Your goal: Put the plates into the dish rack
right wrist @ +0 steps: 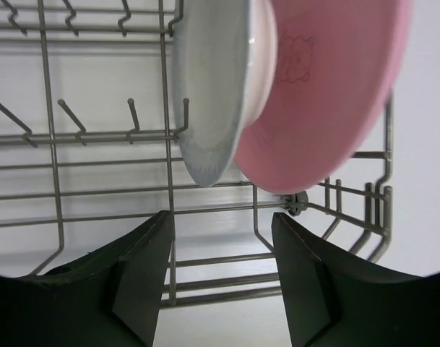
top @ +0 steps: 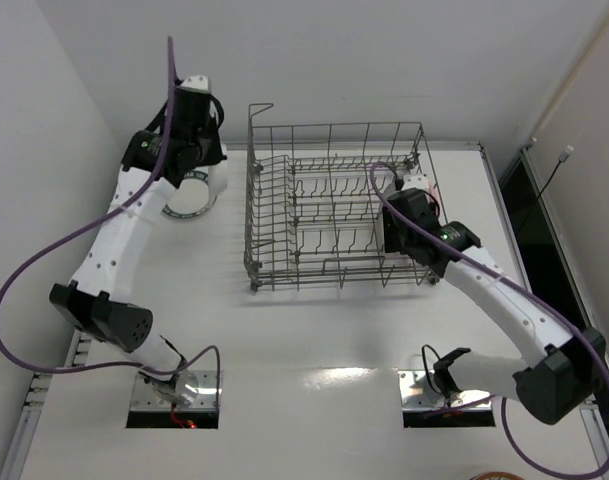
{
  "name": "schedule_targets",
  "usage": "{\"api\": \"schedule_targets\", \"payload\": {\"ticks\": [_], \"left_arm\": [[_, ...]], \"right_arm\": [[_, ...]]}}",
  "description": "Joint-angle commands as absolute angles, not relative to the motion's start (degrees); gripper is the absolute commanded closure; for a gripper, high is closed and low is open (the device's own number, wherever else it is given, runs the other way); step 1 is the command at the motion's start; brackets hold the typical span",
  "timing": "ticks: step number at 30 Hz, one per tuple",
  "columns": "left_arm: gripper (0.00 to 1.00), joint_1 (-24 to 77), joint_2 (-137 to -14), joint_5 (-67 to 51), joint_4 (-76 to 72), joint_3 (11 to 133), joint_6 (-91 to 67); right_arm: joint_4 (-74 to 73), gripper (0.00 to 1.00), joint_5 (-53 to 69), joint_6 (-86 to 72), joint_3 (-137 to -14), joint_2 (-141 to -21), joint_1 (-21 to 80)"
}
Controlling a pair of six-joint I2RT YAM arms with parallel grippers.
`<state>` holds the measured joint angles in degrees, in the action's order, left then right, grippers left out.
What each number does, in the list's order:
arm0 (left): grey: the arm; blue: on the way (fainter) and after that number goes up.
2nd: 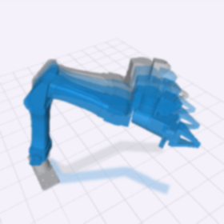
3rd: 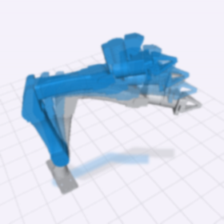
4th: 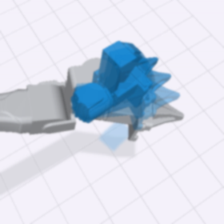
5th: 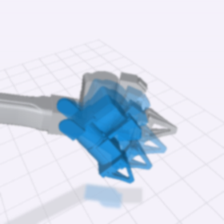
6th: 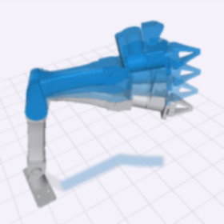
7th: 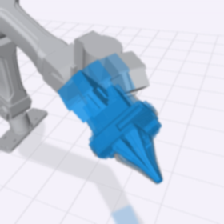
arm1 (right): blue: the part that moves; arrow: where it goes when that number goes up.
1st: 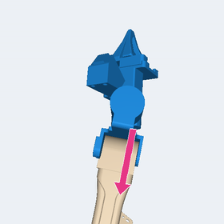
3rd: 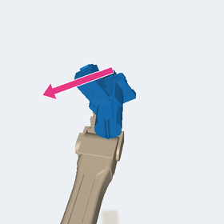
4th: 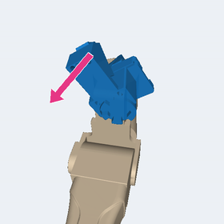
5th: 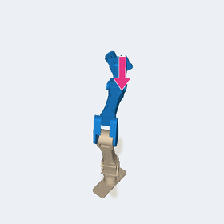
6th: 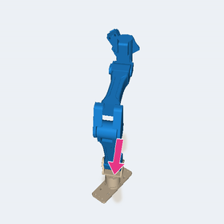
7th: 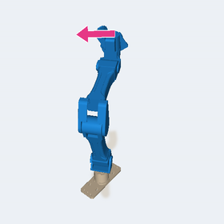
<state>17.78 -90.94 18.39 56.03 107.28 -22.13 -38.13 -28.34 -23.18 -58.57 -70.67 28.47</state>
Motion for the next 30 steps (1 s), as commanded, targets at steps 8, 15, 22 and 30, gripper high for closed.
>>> {"api": "schedule_targets", "payload": {"ticks": [8,15,22,30], "left_arm": [[1.0,26.01,-83.15,8.53,37.01,117.86,-28.65],[1.0,31.46,-84.46,2.29,23.39,111.37,-35.58],[1.0,39.19,-95.68,2.28,15.56,113.28,-40.07],[1.0,45.61,-104.06,8.95,12.39,114.7,-43.85]], "right_arm": [[-40.96,0.48,-44.2,-33.65,-59.15,-55.91,25.31],[-42.98,0.52,-48.25,-38.14,-56.7,-49.92,22.94],[-46.14,0.58,-48.0,-41.92,-53.01,-50.01,20.22],[-44.47,0.78,-42.98,-42.01,-49.83,-45.62,17.67]]}}
